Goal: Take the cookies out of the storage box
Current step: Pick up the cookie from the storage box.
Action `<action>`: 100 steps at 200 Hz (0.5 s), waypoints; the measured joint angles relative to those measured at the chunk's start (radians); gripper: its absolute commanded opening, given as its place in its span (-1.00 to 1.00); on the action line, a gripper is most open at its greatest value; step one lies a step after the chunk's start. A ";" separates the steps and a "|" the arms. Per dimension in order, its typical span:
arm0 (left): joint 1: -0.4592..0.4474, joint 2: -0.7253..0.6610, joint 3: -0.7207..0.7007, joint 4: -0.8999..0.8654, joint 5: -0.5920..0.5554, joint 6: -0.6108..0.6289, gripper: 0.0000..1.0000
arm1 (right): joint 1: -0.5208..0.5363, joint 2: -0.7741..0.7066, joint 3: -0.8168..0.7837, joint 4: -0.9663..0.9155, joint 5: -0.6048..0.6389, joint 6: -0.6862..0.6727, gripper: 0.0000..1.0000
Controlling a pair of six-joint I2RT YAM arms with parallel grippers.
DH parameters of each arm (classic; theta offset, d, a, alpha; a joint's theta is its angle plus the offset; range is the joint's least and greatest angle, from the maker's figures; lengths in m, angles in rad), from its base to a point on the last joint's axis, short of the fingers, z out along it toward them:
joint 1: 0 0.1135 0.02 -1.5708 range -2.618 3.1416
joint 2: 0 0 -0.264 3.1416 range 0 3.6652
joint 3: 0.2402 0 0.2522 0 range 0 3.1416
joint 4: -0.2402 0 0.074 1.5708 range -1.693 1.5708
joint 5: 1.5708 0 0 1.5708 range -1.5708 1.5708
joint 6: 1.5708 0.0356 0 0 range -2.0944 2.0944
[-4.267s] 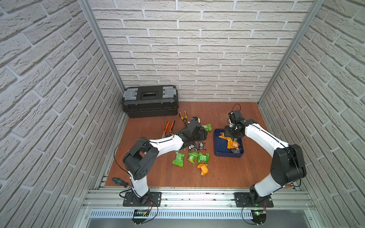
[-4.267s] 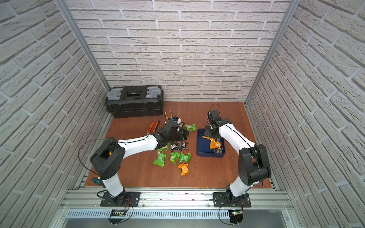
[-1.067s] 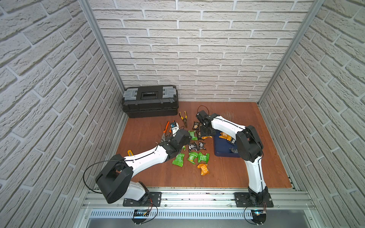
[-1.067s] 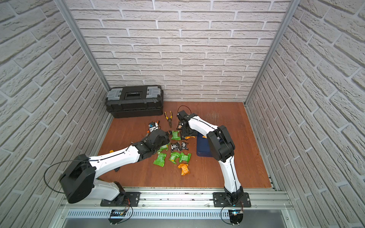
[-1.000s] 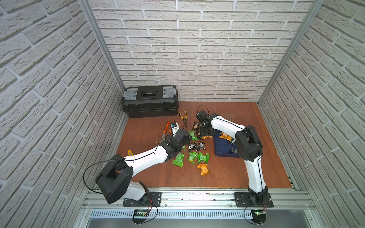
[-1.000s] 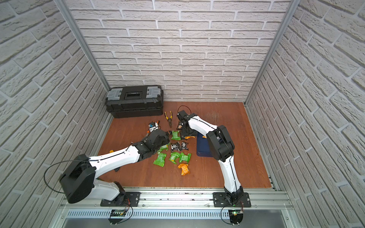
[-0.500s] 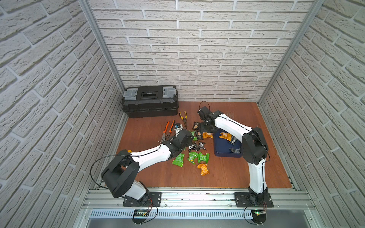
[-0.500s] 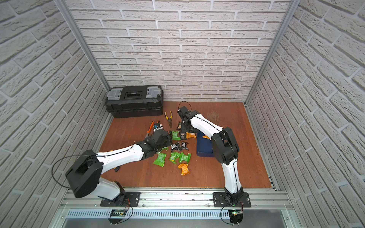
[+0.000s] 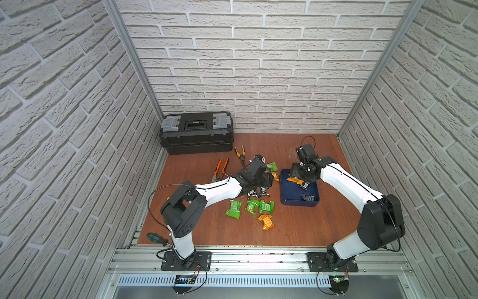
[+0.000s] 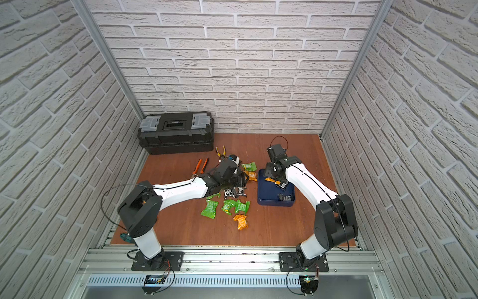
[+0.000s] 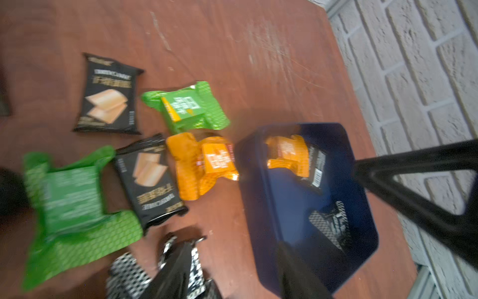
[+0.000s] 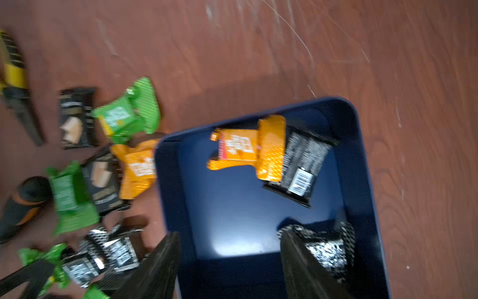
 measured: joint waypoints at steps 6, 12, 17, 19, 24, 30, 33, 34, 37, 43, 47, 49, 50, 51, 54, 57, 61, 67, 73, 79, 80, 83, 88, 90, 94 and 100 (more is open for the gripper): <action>-0.004 0.020 0.022 -0.002 0.017 0.011 0.09 | -0.010 0.005 -0.023 0.000 0.002 0.002 0.36; -0.008 0.043 0.043 -0.006 0.037 0.019 0.08 | -0.015 0.012 -0.037 -0.001 0.005 0.002 0.38; -0.012 0.059 0.058 -0.010 0.050 0.023 0.09 | -0.017 0.018 -0.044 -0.001 0.006 0.001 0.40; -0.013 0.066 0.065 -0.011 0.056 0.024 0.08 | -0.018 0.021 -0.045 -0.001 0.008 0.002 0.41; -0.016 0.078 0.076 -0.016 0.066 0.029 0.08 | -0.021 0.029 -0.048 -0.002 0.011 0.002 0.44; -0.019 0.095 0.092 -0.029 0.077 0.034 0.09 | -0.027 0.042 -0.051 0.001 0.015 0.003 0.47; -0.021 0.103 0.098 -0.034 0.082 0.039 0.09 | -0.029 0.047 -0.053 0.003 0.018 0.003 0.48; -0.021 0.105 0.099 -0.035 0.084 0.039 0.09 | -0.029 0.048 -0.053 0.003 0.018 0.003 0.48; -0.022 0.112 0.108 -0.047 0.089 0.040 0.10 | -0.030 0.053 -0.055 0.005 0.019 0.003 0.49; -0.023 0.126 0.123 -0.066 0.097 0.045 0.11 | -0.034 0.061 -0.062 0.014 0.021 0.004 0.50; -0.024 0.134 0.132 -0.075 0.100 0.049 0.11 | -0.037 0.065 -0.067 0.018 0.022 0.004 0.50; -0.024 0.138 0.138 -0.083 0.102 0.050 0.11 | -0.040 0.067 -0.070 0.022 0.021 0.004 0.50; -0.024 0.142 0.142 -0.088 0.104 0.052 0.11 | -0.041 0.068 -0.071 0.023 0.022 0.004 0.50; -0.024 0.143 0.143 -0.089 0.105 0.052 0.11 | -0.042 0.069 -0.074 0.025 0.022 0.004 0.51; -0.024 0.150 0.152 -0.100 0.107 0.056 0.11 | -0.046 0.071 -0.079 0.030 0.022 0.003 0.51; -0.024 0.155 0.159 -0.109 0.110 0.060 0.11 | -0.050 0.072 -0.084 0.033 0.021 0.003 0.52; -0.024 0.163 0.171 -0.124 0.113 0.066 0.11 | -0.055 0.075 -0.091 0.039 0.021 0.003 0.52; -0.024 0.173 0.185 -0.142 0.115 0.070 0.11 | -0.064 0.081 -0.101 0.047 0.020 0.003 0.52; -0.024 0.181 0.195 -0.154 0.118 0.075 0.11 | -0.071 0.087 -0.106 0.053 0.018 0.002 0.53; -0.024 0.186 0.202 -0.164 0.121 0.079 0.12 | -0.076 0.095 -0.109 0.058 0.016 0.000 0.53; -0.024 0.187 0.203 -0.166 0.121 0.079 0.11 | -0.078 0.098 -0.109 0.060 0.015 0.000 0.54; -0.024 0.187 0.204 -0.169 0.122 0.082 0.11 | -0.080 0.103 -0.109 0.063 0.014 -0.001 0.55; -0.024 0.188 0.204 -0.175 0.125 0.084 0.11 | -0.085 0.112 -0.109 0.070 0.014 -0.002 0.56; -0.024 0.188 0.204 -0.179 0.126 0.085 0.12 | -0.087 0.116 -0.109 0.074 0.014 -0.002 0.57; -0.024 0.188 0.204 -0.186 0.128 0.086 0.11 | -0.090 0.123 -0.109 0.080 0.014 -0.003 0.57; -0.024 0.188 0.204 -0.193 0.130 0.089 0.11 | -0.093 0.134 -0.109 0.090 0.013 -0.005 0.57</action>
